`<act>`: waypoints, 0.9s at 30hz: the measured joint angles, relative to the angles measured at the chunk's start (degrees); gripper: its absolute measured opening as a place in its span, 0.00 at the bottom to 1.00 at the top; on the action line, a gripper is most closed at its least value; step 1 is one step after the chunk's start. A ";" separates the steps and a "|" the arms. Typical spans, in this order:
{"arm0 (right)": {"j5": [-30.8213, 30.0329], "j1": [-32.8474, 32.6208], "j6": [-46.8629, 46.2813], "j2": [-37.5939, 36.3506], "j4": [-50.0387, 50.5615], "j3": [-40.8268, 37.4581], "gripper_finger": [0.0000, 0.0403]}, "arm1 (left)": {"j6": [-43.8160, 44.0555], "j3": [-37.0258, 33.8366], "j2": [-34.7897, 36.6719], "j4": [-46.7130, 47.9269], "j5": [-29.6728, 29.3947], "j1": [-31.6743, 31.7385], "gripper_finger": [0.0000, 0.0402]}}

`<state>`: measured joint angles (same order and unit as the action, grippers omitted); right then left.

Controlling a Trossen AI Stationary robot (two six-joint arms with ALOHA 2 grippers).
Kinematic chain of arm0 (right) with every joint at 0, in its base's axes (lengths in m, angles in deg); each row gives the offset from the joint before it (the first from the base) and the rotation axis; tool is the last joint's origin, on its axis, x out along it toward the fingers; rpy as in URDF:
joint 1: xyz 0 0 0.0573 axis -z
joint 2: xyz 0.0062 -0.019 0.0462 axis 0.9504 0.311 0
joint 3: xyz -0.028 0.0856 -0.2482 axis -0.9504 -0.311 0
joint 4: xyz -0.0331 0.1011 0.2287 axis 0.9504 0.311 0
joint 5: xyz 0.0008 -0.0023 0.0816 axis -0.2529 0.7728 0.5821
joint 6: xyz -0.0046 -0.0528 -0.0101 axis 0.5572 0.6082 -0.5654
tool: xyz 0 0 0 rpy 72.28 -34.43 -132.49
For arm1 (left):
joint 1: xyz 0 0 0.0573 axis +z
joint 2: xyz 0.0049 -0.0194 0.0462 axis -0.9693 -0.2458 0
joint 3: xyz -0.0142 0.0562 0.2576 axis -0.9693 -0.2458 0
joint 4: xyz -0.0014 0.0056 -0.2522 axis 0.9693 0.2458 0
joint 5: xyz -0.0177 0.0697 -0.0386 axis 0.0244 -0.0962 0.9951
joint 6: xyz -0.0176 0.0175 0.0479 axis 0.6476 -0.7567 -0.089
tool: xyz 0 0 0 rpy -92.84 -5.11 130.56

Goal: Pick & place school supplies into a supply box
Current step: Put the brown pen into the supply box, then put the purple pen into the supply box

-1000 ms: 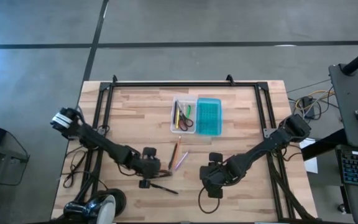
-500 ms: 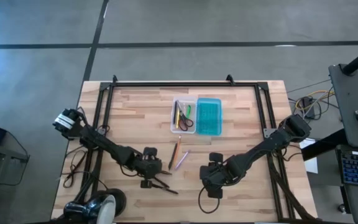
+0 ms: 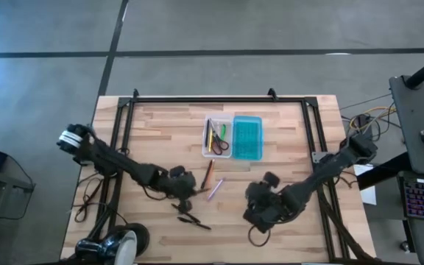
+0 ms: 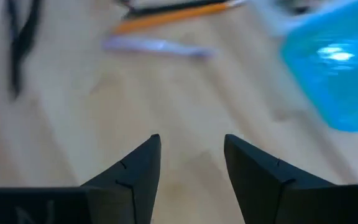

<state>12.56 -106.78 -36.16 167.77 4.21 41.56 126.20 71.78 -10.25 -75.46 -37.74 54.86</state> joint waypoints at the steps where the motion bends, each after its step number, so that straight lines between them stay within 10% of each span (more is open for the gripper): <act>1: -2.22 -0.47 -3.64 -0.75 2.15 -0.03 0.41 | 1.59 0.20 1.97 -1.53 -0.33 0.84 0.02; 9: -6.40 -1.02 -17.98 -3.98 10.96 -1.17 0.41 | 15.75 0.23 10.45 -13.65 -7.92 16.88 0.02; 15: -8.81 -0.92 -19.26 -3.86 9.91 -1.50 0.41 | 22.85 2.23 1.48 -21.49 2.14 31.83 0.02; 27: -8.33 -1.13 -17.64 -3.85 9.93 -1.58 0.41 | 16.92 13.98 -11.83 -8.44 8.07 34.89 0.22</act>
<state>4.23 -107.91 -53.80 163.92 14.15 39.98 143.12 85.77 -22.08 -83.90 -29.66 89.75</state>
